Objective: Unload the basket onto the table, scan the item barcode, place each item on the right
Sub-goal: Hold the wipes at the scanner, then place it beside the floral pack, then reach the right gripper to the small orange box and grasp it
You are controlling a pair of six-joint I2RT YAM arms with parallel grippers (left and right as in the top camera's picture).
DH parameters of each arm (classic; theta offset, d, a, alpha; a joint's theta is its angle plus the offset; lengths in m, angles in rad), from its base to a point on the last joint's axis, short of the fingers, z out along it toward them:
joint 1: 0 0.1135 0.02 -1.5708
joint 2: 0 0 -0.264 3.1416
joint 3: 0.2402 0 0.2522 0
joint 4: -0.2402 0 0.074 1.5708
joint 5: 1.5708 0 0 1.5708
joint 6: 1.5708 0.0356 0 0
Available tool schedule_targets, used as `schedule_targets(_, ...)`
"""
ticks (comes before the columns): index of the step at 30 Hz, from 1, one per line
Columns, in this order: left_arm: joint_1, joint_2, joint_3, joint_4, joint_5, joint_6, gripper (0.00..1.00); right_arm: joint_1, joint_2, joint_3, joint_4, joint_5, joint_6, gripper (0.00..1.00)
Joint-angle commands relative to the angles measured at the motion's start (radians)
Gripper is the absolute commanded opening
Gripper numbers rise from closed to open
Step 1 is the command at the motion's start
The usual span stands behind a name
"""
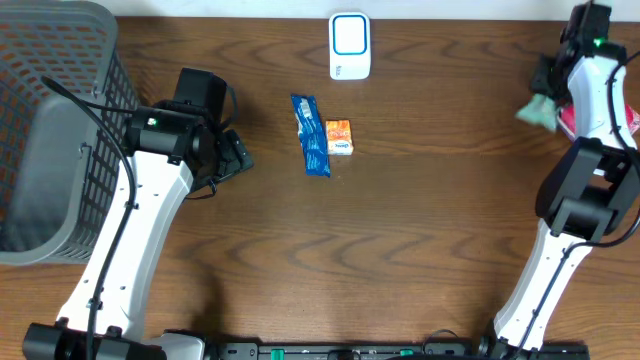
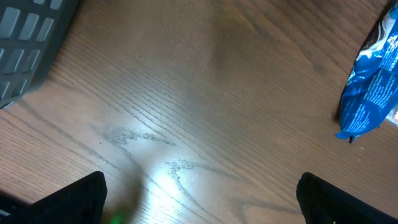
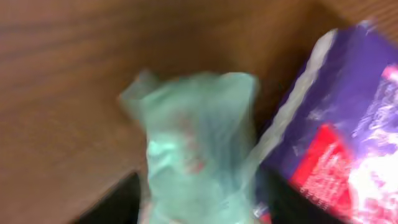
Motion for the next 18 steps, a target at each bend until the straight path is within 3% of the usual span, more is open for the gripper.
schedule_targets(1,0.004,0.002,-0.001,-0.003,-0.006,-0.005,0.98,-0.042,-0.035,-0.062,0.002,0.014,-0.010,0.80)
schedule_targets(5,0.004,0.002,-0.001,-0.002,-0.006,-0.005,0.98,-0.059,-0.051,-0.054,-0.039,0.025,-0.010,0.88)
schedule_targets(13,0.004,0.002,-0.001,-0.003,-0.006,-0.005,0.98,0.000,-0.230,-0.036,-0.060,0.008,0.009,0.89)
schedule_targets(18,0.004,0.002,-0.001,-0.003,-0.006,-0.005,0.98,0.084,-0.356,-0.036,-0.059,-0.212,0.008,0.91)
